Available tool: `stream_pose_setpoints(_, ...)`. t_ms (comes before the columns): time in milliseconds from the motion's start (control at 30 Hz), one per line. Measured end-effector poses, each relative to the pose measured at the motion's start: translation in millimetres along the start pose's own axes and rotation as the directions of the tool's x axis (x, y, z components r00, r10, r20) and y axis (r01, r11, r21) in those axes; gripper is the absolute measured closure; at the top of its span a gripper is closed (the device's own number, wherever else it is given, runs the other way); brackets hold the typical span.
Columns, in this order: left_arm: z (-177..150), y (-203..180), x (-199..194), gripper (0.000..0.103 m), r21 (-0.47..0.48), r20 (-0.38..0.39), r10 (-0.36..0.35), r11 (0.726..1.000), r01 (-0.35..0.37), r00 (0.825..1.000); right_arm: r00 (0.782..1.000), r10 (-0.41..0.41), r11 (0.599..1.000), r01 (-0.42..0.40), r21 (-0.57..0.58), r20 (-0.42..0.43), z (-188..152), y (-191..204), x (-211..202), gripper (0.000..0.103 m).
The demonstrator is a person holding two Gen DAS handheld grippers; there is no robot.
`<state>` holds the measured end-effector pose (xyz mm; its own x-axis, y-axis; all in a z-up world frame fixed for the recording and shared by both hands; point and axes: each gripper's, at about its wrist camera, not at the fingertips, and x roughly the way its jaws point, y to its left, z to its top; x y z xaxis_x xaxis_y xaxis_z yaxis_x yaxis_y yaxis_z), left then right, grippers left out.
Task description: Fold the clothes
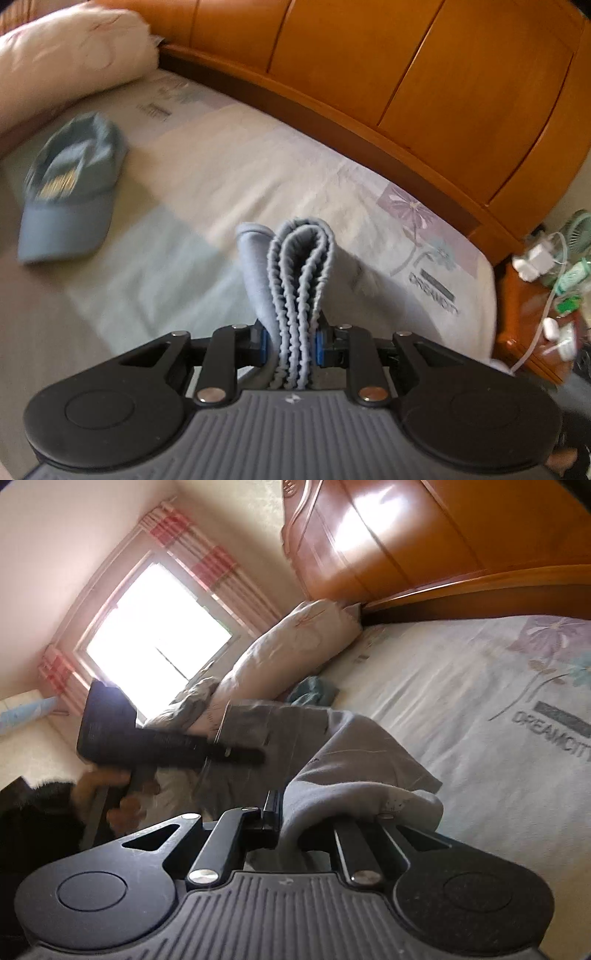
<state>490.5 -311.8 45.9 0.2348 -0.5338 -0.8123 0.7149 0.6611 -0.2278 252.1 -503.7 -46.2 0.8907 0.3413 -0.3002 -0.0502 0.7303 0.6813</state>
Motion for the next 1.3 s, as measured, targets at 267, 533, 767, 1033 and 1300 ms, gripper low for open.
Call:
stream_pose_setpoints(267,49,-24,47,0.083,0.076,0.01,0.032,0.997,-0.033,0.999,0.994,-0.1,0.991,0.103,-0.084,0.041,1,-10,-15,0.091)
stream_pose_setpoints(533,69,-34,75,0.083,0.139,-0.021,0.104,0.985,-0.1,0.994,0.99,-0.119,0.992,0.121,-0.027,0.08,3,-26,-8,0.091)
stream_pose_setpoints(767,79,-20,86,0.083,0.136,-0.023,0.151,0.98,-0.147,0.988,0.987,-0.149,0.983,0.155,-0.097,0.065,-4,-10,-1,0.091)
stream_pose_setpoints(1033,78,-9,110,0.079,0.124,-0.036,0.165,0.979,-0.16,0.986,0.984,-0.173,0.981,0.177,-0.079,0.051,-12,-4,2,0.092)
stream_pose_setpoints(1300,82,-3,93,0.061,0.067,0.082,0.204,0.975,-0.21,0.975,0.98,-0.192,0.978,0.195,-0.068,0.043,-15,-11,-3,0.091)
